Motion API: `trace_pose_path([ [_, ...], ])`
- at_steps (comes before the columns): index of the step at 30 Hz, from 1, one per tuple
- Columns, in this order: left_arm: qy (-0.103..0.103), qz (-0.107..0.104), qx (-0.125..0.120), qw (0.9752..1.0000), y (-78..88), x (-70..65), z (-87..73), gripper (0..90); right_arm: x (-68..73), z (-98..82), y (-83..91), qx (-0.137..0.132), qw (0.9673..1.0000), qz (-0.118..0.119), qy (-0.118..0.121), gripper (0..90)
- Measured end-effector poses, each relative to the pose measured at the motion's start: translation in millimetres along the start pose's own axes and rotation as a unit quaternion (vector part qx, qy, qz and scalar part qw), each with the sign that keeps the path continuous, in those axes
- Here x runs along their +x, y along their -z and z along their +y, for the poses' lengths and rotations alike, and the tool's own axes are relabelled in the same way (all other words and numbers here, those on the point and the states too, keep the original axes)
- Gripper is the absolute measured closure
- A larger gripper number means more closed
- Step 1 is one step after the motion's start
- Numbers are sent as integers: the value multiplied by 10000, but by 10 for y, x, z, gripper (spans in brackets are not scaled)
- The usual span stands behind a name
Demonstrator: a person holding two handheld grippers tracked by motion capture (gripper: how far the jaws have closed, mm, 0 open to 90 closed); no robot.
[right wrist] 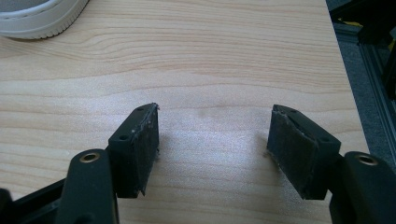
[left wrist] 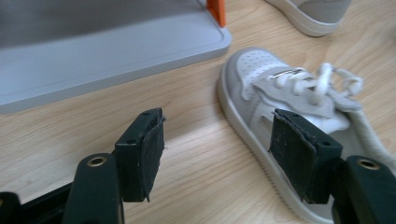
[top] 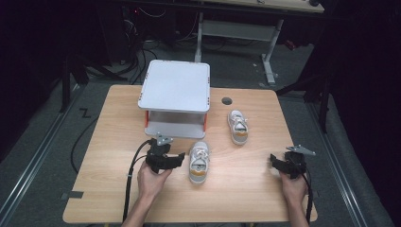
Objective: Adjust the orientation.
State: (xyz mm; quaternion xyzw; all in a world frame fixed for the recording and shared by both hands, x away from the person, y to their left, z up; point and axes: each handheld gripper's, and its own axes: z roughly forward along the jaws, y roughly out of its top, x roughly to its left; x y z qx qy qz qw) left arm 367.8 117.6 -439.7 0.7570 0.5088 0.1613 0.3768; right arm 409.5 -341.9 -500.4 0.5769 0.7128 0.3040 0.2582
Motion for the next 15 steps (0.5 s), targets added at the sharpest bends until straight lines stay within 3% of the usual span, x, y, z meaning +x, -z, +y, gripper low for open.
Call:
trace_pose_path([
  [15, 280, 274, 16, 9992, -7, 297, -144, 351, 1, 0, 1, 3, 10000, 1, -7, 341],
])
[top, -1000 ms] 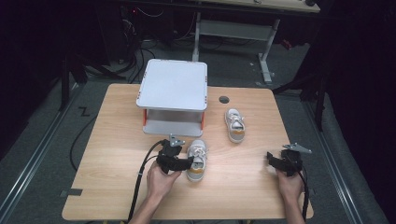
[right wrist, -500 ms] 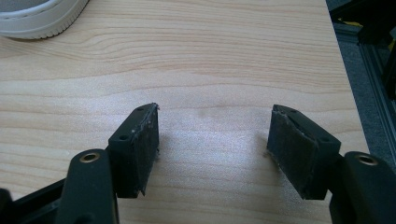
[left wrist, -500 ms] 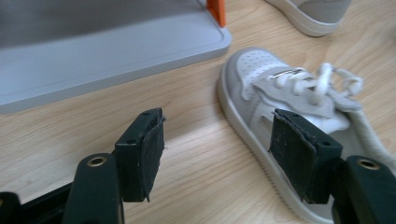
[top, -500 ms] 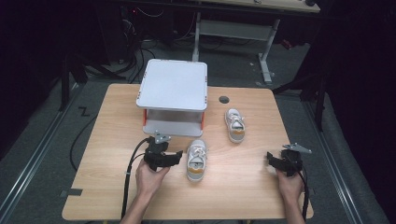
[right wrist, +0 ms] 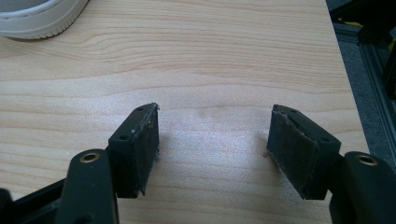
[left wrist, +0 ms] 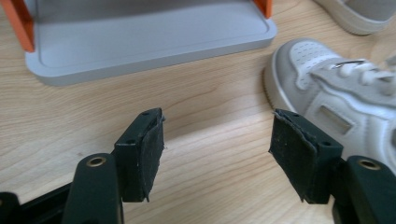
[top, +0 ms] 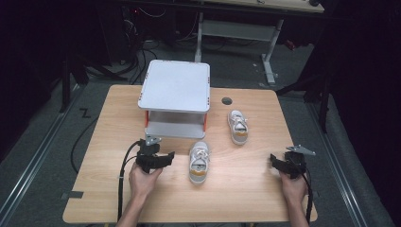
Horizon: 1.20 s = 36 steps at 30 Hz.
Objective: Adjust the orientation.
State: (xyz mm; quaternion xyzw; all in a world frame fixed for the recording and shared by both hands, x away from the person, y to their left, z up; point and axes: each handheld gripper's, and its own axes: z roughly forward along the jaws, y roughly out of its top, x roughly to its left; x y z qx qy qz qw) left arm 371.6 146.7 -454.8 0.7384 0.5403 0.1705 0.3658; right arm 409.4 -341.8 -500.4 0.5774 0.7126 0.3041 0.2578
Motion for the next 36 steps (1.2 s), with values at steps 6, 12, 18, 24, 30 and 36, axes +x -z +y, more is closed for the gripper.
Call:
trace_pose_path([
  [6, 90, 102, 22, 9999, -41, 104, -46, 352, -1, 0, -1, -6, 10000, -5, 6, 341],
  [12, 91, 232, 98, 9996, -100, 165, -88, 352, -1, 0, -1, -5, 10000, -5, 6, 341],
  [18, 108, 310, 82, 9994, -153, 205, -93, 354, 0, 0, 0, -2, 10000, -3, 0, 341],
  [24, 104, 398, 60, 9991, -199, 226, -97, 357, -1, 0, -1, -6, 10000, -5, 6, 341],
  [30, 197, 538, 41, 9983, -281, 304, -101, 364, -2, 1, -2, -2, 10000, -2, 8, 341],
  [36, 135, 658, 63, 9977, -318, 338, -115, 365, -2, 1, -2, -3, 10000, -4, 7, 341],
])
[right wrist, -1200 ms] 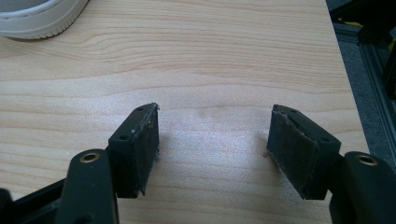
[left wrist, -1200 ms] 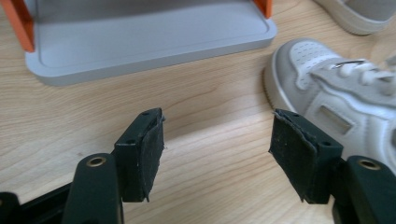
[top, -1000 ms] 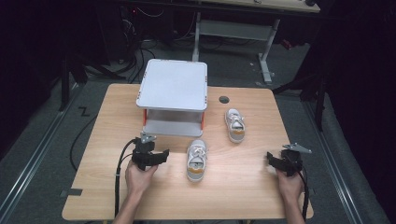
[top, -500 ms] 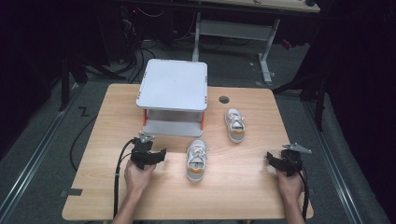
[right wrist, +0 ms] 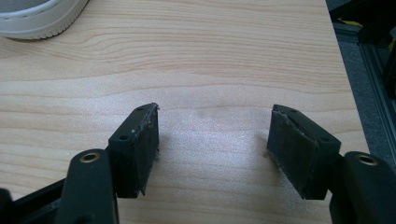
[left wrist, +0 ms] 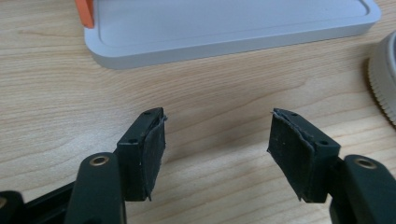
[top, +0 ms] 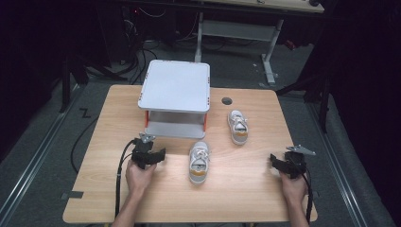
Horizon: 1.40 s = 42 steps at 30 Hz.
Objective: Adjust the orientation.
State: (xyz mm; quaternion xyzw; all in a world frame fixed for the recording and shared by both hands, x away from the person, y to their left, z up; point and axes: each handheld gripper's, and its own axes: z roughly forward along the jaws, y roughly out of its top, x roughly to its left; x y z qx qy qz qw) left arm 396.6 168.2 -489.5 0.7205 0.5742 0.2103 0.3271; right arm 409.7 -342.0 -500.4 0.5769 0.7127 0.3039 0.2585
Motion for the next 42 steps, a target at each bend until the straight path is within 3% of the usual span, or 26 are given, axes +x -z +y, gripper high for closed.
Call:
trace_pose_path([
  [8, -44, 166, -2, 9999, -64, 32, -11, 367, 2, 3, -1, -6, 10000, 28, 15, 368],
  [12, -72, 263, 23, 9996, -87, 48, -21, 367, 28, 1, 6, -79, 9996, 181, 207, 513],
  [17, -145, 406, 40, 9991, -105, 67, -36, 358, 72, 72, 3, 86, 9989, 349, 290, 570],
  [20, -153, 404, -1, 9991, -101, 89, -54, 343, 200, 161, 49, -141, 9974, 525, 481, 568],
  [22, -157, 405, -203, 9988, -98, 92, -109, 341, 303, 255, 97, -283, 9952, 723, 602, 567],
  [27, -105, 421, -249, 9987, -88, 95, -132, 338, 657, 632, 217, -586, 9856, 1201, 1036, 569],
  [29, -101, 430, -246, 9987, -87, 96, -133, 338, 764, 745, 209, -582, 9837, 1299, 1103, 573],
  [34, -114, 427, -237, 9987, -84, 100, -135, 337, 1012, 985, 51, -349, 9822, 1294, 1317, 580],
  [42, -112, 424, -237, 9988, -84, 100, -135, 337, 1201, 1211, -253, 192, 9817, 1236, 1438, 612],
])
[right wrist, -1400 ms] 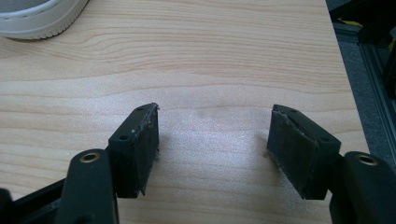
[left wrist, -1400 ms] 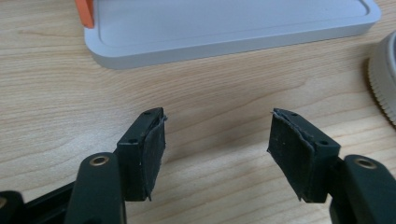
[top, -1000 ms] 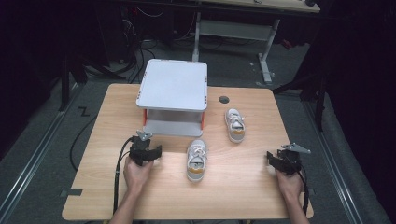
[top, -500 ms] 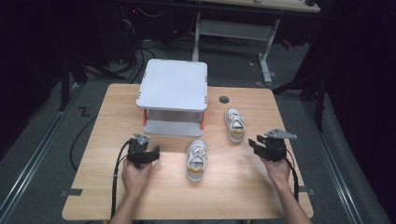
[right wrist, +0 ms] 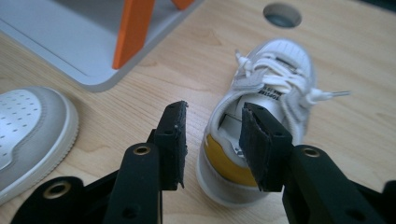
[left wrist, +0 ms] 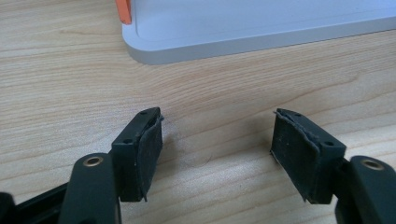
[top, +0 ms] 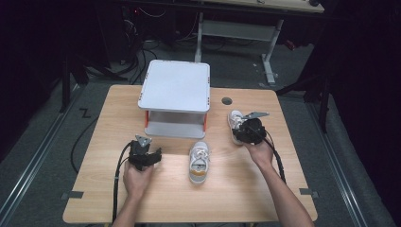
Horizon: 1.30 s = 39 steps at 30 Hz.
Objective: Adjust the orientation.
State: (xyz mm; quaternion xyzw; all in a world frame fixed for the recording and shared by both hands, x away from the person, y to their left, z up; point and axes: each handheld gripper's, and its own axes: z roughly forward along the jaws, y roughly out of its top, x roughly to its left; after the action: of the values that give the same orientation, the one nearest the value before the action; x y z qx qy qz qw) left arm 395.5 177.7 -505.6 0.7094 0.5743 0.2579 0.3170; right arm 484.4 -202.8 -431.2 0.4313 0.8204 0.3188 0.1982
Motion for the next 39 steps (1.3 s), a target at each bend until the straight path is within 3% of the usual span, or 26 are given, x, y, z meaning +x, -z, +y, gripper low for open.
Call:
trace_pose_path([
  [3, 12, 3, -4, 10000, 0, -1, 0, 337, 11, 45, -142, 278, 9996, -21, 2, 625],
  [6, 14, 1, -5, 10000, 0, -1, -1, 337, 28, 44, -237, 363, 9993, -68, 18, 646],
  [14, 19, 2, -8, 10000, 0, -1, -1, 337, -13, 53, -275, 421, 9991, -109, 31, 750],
  [18, 19, 0, -5, 10000, 0, -1, 0, 337, -47, 73, -302, 481, 9988, 37, -99, 786],
  [23, 25, -3, -12, 10000, 0, -1, -1, 337, -87, 46, -298, 349, 9990, 163, -208, 818],
  [32, 29, -5, -13, 10000, 0, -1, -1, 337, -93, 10, -196, 225, 9995, 158, -146, 832],
  [39, 21, -2, -8, 10000, 1, 0, -1, 337, -40, -28, 79, -7, 9998, 153, 98, 838],
])
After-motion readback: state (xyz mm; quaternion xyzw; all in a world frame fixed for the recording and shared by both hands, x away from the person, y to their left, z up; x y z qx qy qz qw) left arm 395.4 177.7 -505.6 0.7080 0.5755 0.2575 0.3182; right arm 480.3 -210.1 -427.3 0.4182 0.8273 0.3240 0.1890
